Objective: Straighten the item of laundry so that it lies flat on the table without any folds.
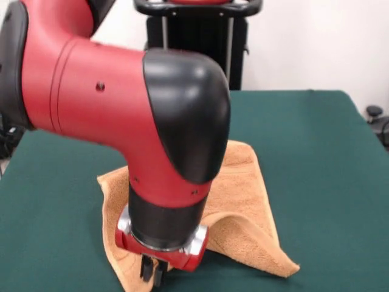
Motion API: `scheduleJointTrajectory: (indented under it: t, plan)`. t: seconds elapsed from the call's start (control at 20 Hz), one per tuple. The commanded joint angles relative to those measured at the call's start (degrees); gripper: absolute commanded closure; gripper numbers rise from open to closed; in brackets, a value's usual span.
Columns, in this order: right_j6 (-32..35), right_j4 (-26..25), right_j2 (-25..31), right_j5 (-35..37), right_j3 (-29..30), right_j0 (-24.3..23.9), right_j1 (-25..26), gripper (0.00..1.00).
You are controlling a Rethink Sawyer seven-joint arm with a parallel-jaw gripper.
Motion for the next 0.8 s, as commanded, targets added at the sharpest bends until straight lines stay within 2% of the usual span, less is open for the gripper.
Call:
scheduleJointTrajectory:
  t: [0.05,0.4,0.6,0.8]
  plan:
    - [-11.5,-1.5,7.4,1.2,-6.1,1.3,4.3,1.0]
    - [-8.2,-1.1,5.4,4.2,-5.7,1.9,2.5,1.0]
    - [-7.4,-0.7,5.0,2.9,-5.3,1.8,1.8,1.0]
    - [-8.4,-1.3,5.6,2.9,-7.7,1.4,2.8,1.0]
